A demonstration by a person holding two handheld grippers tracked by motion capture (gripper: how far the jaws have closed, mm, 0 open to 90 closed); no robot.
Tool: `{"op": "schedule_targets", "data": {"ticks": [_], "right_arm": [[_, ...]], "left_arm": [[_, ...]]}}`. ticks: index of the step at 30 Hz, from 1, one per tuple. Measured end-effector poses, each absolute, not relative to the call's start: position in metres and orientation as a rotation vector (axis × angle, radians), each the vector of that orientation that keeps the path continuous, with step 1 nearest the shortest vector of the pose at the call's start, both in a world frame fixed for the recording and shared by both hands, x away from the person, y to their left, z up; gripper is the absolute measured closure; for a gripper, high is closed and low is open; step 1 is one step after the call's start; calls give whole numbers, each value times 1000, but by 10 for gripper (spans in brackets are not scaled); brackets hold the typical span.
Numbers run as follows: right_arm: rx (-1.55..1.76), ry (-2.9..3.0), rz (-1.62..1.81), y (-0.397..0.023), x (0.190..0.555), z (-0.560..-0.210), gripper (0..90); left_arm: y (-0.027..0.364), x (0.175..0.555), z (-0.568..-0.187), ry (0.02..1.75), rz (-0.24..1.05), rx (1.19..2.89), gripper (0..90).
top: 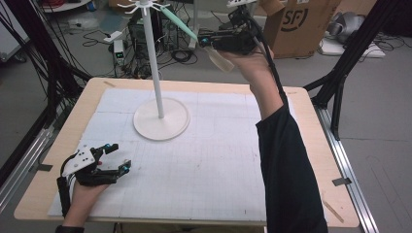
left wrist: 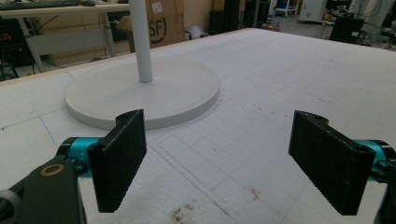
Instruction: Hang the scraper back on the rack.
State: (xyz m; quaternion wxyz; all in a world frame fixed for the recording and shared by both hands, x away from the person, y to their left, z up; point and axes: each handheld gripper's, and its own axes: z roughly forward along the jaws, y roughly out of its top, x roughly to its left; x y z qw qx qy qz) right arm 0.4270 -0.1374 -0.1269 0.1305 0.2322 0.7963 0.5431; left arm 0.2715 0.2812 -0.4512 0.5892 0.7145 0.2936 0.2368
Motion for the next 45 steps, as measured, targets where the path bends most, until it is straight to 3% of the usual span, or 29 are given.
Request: {"op": "schedule_targets", "data": {"ticks": [15,20,33,45], "right_arm": [[632,2350,1533,-118,431,-139,794],[594,2320,1557,-119,427,-143,622],[526,2232,1577,-176,398,-186,325],[554,2213,1621,-240,347,-264,247]], "left_arm": [[281,272,-451,680,550,1664,197],[281,271,-451,678,551,1665,196],[281,271,-451,681,554,1669,194],[281,271,-451,687,557,1665,191]]}}
